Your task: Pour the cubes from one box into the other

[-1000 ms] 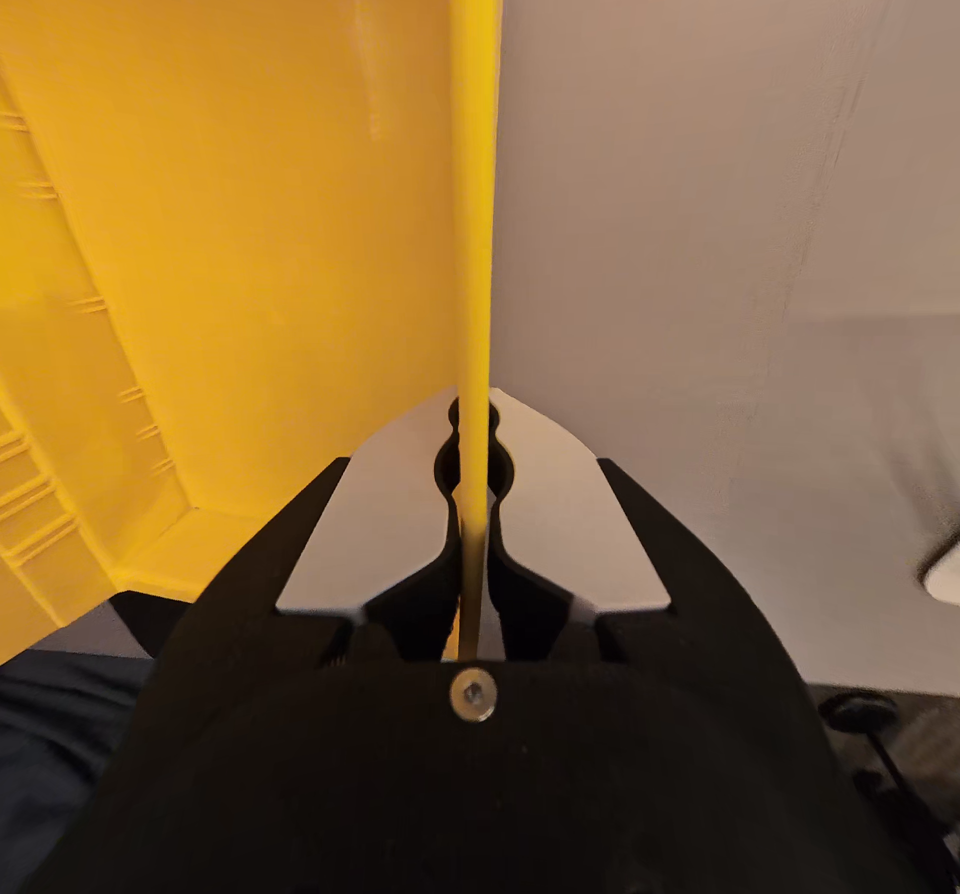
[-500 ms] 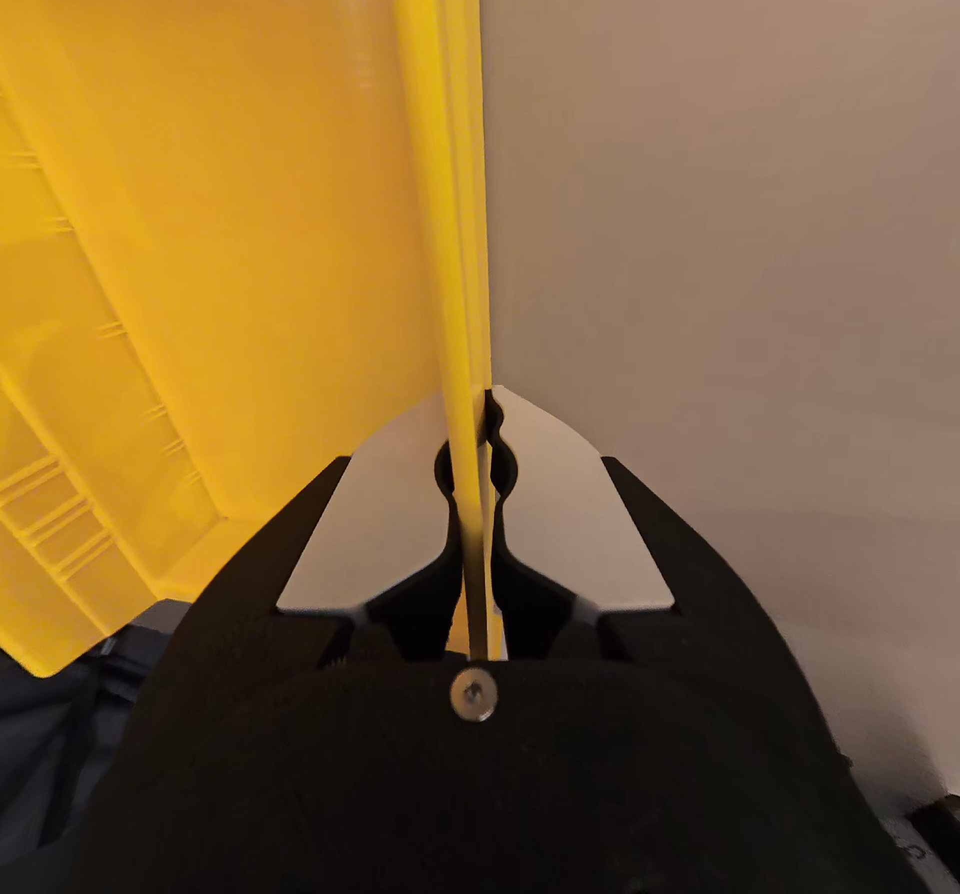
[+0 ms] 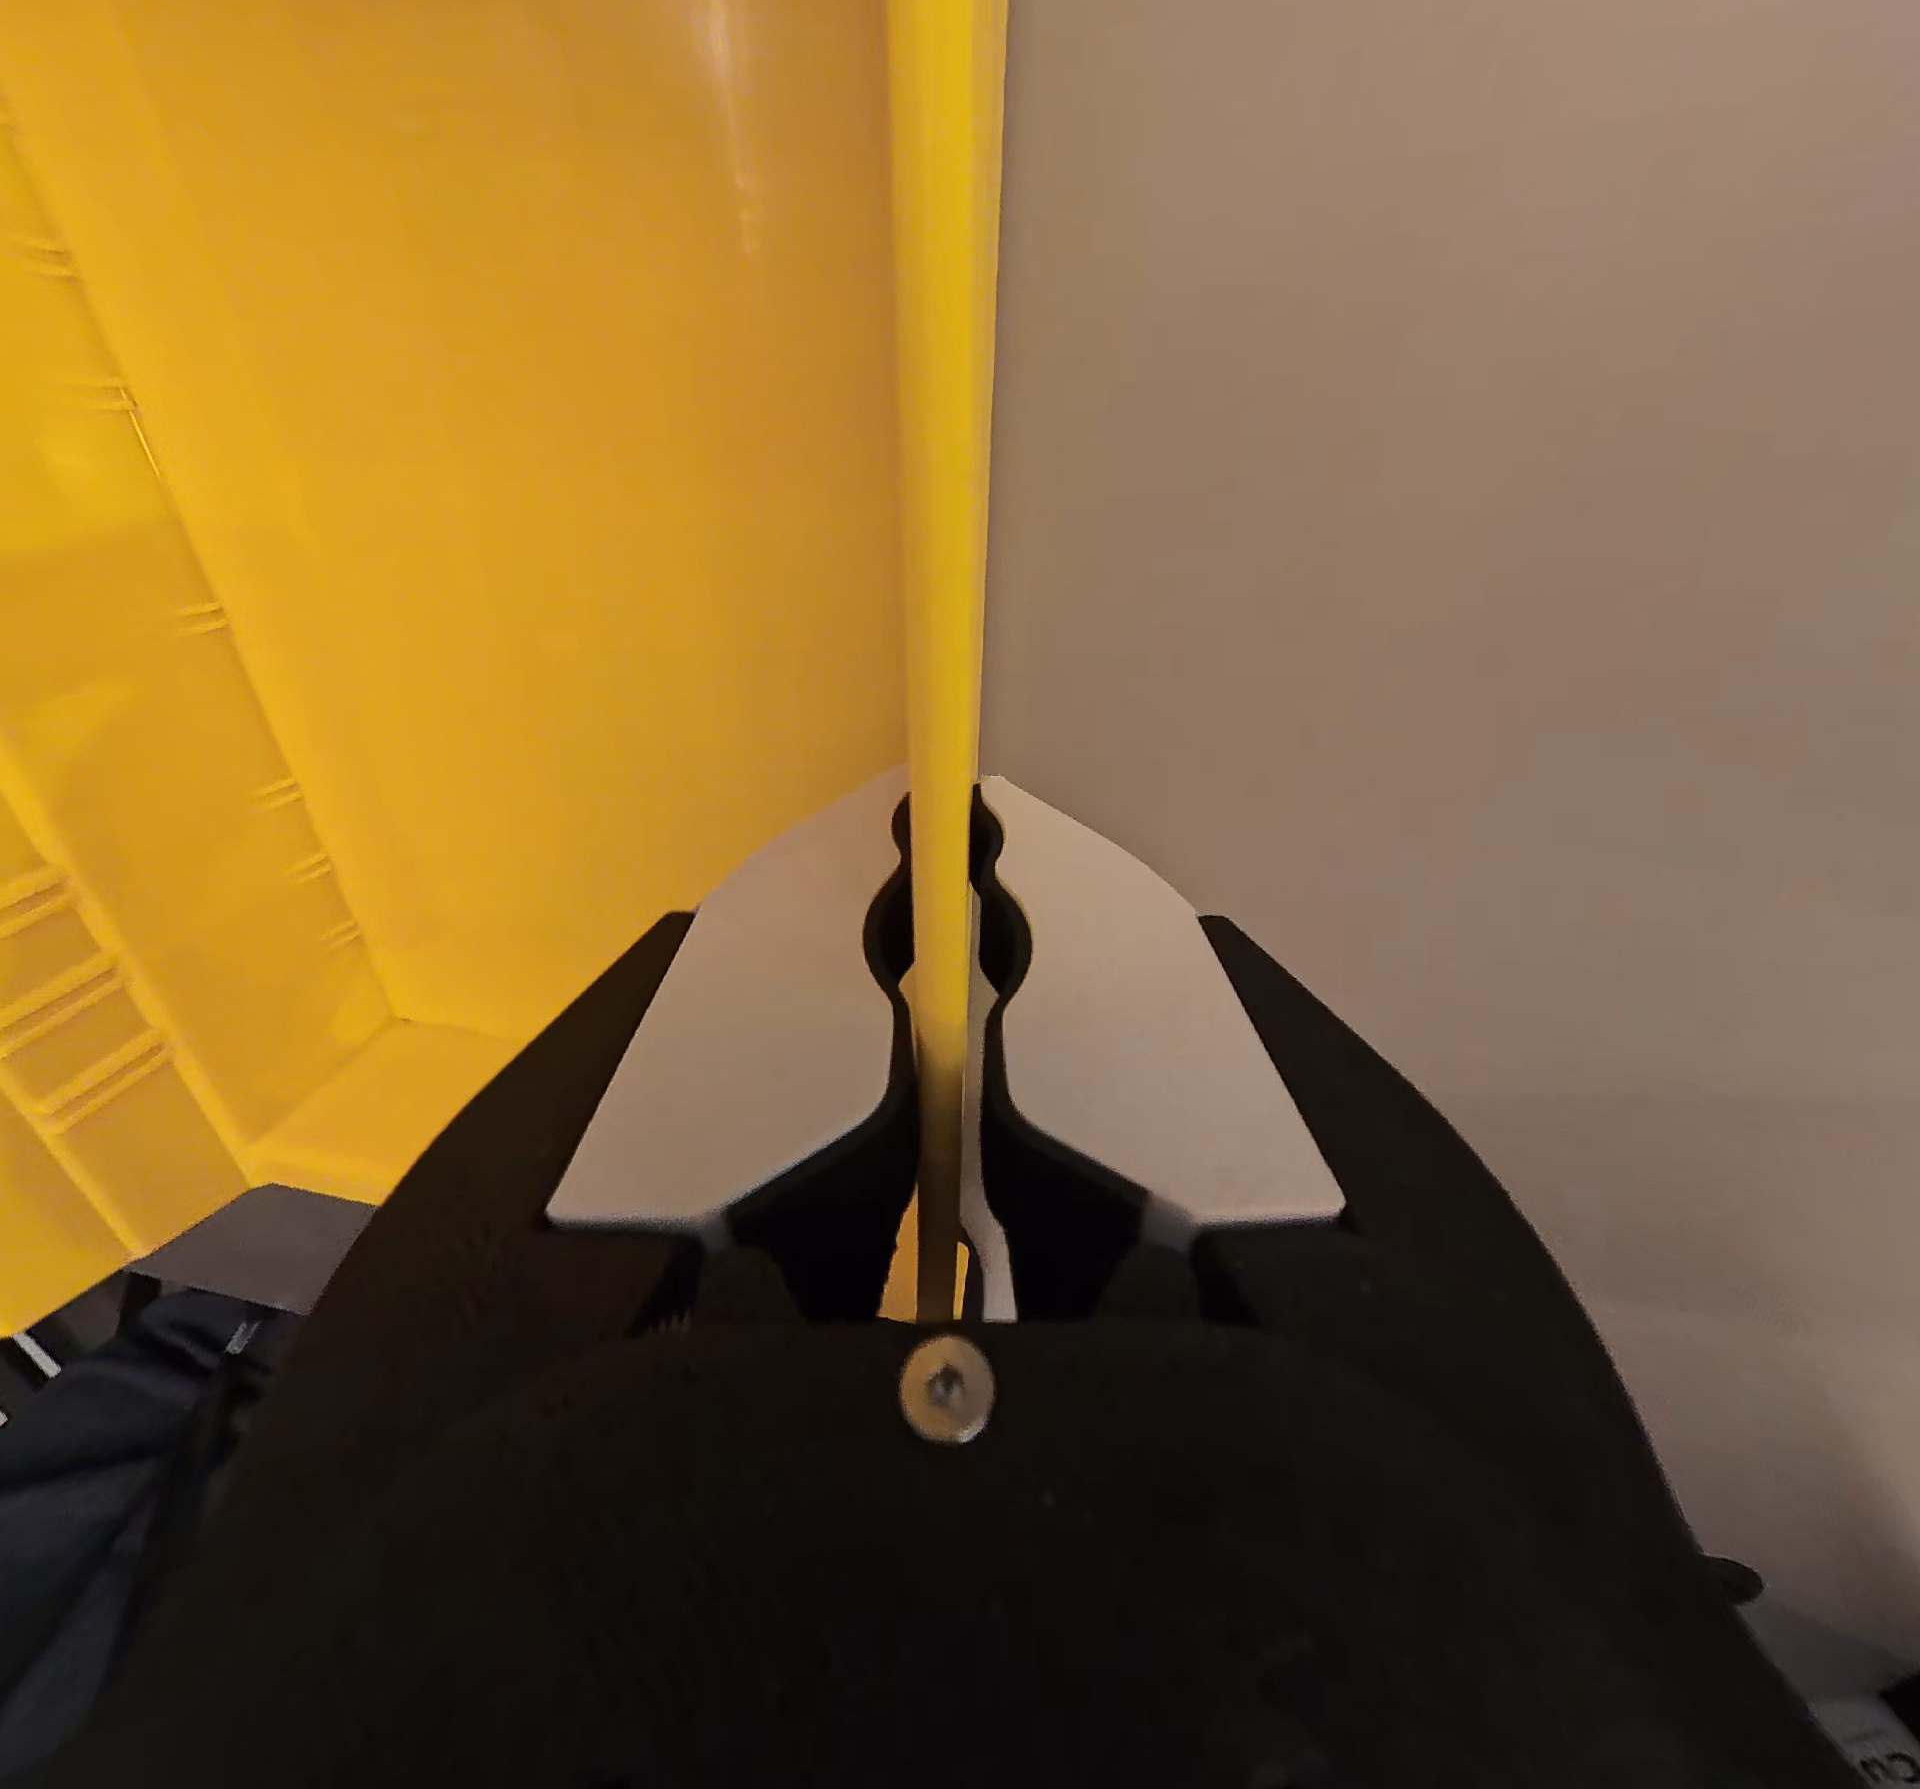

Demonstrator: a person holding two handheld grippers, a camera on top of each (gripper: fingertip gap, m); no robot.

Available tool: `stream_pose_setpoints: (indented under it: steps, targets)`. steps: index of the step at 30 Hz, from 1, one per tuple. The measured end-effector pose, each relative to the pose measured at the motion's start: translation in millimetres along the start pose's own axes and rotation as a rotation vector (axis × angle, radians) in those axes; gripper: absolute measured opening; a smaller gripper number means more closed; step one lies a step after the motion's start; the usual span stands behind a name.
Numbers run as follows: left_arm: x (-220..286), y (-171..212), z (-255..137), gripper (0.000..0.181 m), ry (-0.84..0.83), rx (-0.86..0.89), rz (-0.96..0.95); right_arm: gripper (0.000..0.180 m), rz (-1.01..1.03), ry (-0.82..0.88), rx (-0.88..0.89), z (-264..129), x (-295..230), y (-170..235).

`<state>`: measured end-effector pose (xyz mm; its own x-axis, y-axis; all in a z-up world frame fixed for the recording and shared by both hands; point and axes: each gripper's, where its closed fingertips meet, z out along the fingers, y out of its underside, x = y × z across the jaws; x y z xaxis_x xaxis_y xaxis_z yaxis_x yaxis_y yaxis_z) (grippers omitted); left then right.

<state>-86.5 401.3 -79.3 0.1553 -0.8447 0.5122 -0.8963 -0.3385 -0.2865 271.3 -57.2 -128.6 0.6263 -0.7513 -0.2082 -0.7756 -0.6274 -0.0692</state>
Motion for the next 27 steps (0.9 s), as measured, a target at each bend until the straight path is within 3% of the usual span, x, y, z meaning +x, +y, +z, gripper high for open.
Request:
stream_pose_setpoints:
  steps: [17,27]
  targets:
    - [-62.3,21.3,-48.0,0.013,-0.216,-0.077,-0.061,0.006,0.084,0.006,0.017,-7.5,38.2,4.3]
    - [-83.3,26.2,-62.8,0.009,-0.299,-0.059,-0.132,0.024,0.076,-0.097,0.079,-13.5,31.2,-2.2]
